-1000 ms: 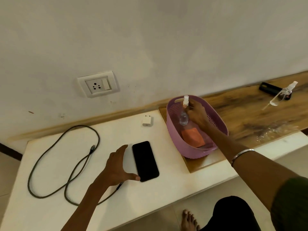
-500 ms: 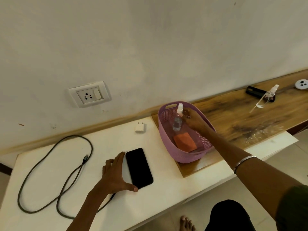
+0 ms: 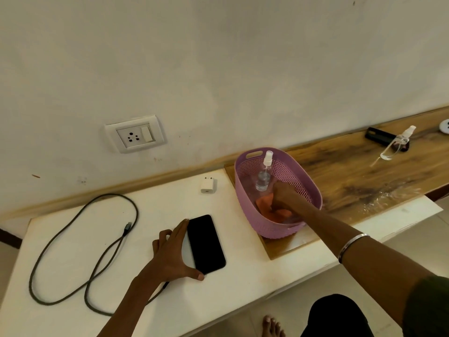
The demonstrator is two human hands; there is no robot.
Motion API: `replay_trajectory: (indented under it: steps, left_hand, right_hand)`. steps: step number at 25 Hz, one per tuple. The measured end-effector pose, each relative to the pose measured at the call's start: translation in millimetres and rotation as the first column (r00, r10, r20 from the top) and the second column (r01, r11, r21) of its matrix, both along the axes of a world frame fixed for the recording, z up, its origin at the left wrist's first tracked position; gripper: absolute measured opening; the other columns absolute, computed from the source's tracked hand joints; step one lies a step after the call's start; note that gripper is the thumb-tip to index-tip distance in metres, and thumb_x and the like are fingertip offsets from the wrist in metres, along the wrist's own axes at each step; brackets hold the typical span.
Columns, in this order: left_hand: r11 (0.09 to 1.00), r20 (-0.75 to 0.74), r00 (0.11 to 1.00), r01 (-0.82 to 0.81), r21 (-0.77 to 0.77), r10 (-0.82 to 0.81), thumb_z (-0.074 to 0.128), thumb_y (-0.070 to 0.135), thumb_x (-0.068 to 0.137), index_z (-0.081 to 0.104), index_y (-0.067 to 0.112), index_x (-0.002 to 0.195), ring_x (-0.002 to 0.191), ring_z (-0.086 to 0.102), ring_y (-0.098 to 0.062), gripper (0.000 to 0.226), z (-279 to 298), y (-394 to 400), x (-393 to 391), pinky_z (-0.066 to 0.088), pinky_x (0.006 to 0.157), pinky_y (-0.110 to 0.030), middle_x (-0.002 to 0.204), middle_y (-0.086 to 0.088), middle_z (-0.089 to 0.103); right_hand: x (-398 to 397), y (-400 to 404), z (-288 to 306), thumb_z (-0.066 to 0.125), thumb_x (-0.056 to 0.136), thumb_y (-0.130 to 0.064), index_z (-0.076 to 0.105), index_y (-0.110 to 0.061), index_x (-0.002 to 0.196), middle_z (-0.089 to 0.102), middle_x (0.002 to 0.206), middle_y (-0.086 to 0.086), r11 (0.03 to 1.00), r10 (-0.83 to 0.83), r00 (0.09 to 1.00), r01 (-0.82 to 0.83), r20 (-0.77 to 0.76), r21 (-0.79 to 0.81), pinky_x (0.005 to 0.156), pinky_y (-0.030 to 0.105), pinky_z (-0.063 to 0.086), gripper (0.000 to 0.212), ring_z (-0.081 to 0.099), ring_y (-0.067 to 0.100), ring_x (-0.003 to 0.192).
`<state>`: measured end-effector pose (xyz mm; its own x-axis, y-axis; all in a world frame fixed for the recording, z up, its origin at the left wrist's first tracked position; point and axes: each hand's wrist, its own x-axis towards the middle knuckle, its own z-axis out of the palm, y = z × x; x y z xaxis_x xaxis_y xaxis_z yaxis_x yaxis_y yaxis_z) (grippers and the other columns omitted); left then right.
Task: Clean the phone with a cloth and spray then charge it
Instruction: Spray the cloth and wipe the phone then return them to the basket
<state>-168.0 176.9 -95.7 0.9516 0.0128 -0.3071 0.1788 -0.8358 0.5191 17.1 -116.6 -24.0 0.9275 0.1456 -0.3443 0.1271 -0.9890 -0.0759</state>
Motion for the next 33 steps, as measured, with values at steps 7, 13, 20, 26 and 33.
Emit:
replay_trajectory:
  steps: [7, 13, 20, 26, 33]
  left_hand:
    - [1.000, -0.014, 1.000, 0.025, 0.005, -0.025, 0.079, 0.079, 0.029, -0.018, 0.041, 0.150, 0.136, 0.014, -0.017, 0.159, 7.2, -4.5, -1.4, 0.017, 0.112, -0.038, 0.153, 0.011, 0.019]
    - [0.995, 0.007, 0.999, -0.033, -0.094, 0.034, 0.082, 0.079, 0.021, -0.033, 0.046, 0.143, 0.143, 0.015, -0.019, 0.171, 1.3, -7.0, -2.9, 0.013, 0.112, -0.041, 0.156, 0.006, 0.022]
    - [0.992, 0.058, 0.996, -0.064, -0.112, 0.070, 0.079, 0.083, 0.017, -0.039, 0.043, 0.140, 0.141, 0.024, -0.022, 0.175, -11.2, -2.0, 0.5, 0.016, 0.111, -0.041, 0.155, 0.003, 0.027]
    - [0.997, 0.051, 0.997, -0.052, -0.060, 0.055, 0.075, 0.087, 0.021, -0.039, 0.039, 0.142, 0.144, 0.022, -0.022, 0.173, -17.4, -0.1, 3.6, 0.016, 0.117, -0.048, 0.157, 0.002, 0.026]
    - [0.985, 0.031, 0.997, -0.071, -0.154, 0.076, 0.086, 0.074, 0.017, -0.038, 0.048, 0.139, 0.143, 0.020, -0.025, 0.176, -8.6, -1.5, 4.5, 0.014, 0.116, -0.047, 0.154, 0.003, 0.028]
  right_hand:
    - [-38.0, -10.6, 81.3, 0.064, 0.086, -0.030, 0.075, -0.021, 0.081, 0.058, 0.057, -0.011, 0.933, -0.142, 0.904, -0.013, 0.402, 0.359, 0.042, 0.015, 0.030, 0.015, 0.056, 0.008, 0.052]
    - [-101.2, 80.6, 83.3, 0.055, 0.087, -0.005, 0.067, -0.035, 0.112, 0.074, 0.096, -0.016, 0.761, -0.003, 0.835, -0.355, 0.550, 0.543, 0.062, 0.001, 0.041, 0.042, 0.058, -0.009, 0.072]
    - [-117.0, 140.3, -47.6, 0.050, 0.086, -0.050, 0.061, -0.034, 0.099, 0.067, 0.102, -0.010, 0.803, 0.051, 0.997, -0.077, 0.059, 0.591, 0.075, 0.026, 0.053, 0.023, 0.063, 0.011, 0.092]
    - [-128.6, 140.0, -96.8, 0.049, 0.089, -0.058, 0.053, -0.031, 0.116, 0.061, 0.107, -0.006, 0.754, -0.025, 0.990, 0.109, -0.138, 0.648, 0.050, 0.009, 0.048, 0.039, 0.059, 0.008, 0.089]
    - [-146.1, 148.9, -95.5, 0.030, 0.103, -0.014, 0.037, 0.001, 0.137, 0.053, 0.131, 0.014, 0.623, 0.048, 0.953, 0.206, -0.301, 0.754, 0.100, 0.027, 0.043, 0.038, 0.054, 0.015, 0.110]
